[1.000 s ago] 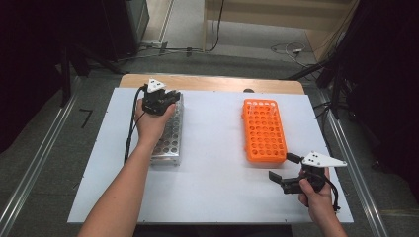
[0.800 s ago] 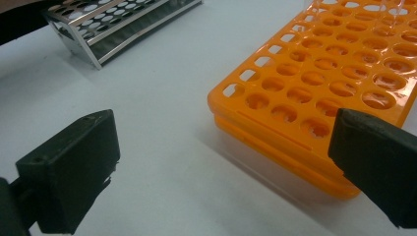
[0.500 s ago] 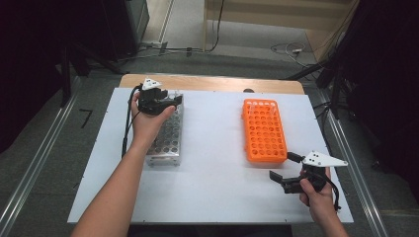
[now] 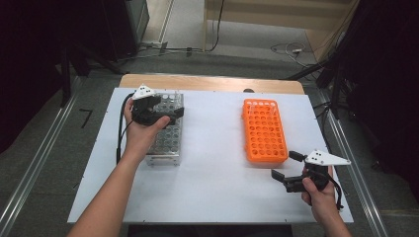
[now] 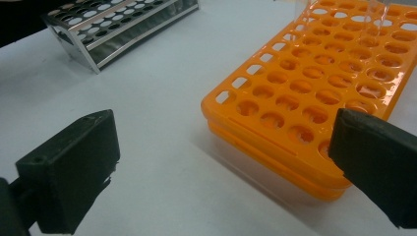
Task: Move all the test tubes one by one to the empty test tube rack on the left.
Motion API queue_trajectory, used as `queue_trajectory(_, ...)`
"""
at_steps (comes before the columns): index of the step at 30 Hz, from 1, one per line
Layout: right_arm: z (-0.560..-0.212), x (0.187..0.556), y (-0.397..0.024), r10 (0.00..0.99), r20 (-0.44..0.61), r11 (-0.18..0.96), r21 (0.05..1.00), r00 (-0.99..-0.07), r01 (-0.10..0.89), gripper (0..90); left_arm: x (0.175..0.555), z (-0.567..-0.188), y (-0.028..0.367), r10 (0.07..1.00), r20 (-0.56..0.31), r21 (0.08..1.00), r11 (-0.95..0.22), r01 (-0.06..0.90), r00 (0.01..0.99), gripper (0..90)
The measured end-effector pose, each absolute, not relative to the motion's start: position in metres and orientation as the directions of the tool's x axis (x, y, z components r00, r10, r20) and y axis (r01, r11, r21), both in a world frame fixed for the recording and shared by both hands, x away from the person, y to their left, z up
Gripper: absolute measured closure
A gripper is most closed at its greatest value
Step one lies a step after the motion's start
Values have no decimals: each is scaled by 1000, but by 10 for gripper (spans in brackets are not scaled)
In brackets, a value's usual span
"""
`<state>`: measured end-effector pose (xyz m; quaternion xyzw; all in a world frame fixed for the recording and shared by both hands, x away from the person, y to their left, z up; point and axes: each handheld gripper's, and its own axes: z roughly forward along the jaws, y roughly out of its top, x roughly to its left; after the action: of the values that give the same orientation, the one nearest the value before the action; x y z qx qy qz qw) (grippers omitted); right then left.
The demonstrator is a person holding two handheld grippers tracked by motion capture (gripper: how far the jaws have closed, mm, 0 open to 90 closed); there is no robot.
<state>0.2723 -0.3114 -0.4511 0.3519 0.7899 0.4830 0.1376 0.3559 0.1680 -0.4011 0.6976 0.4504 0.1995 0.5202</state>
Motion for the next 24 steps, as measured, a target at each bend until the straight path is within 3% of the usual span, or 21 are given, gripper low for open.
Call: queue_trajectory(24,-443,283,-304,703,125,279,857,-700,433,0,250,-412,156,794,-139,929,-102,355,592,0)
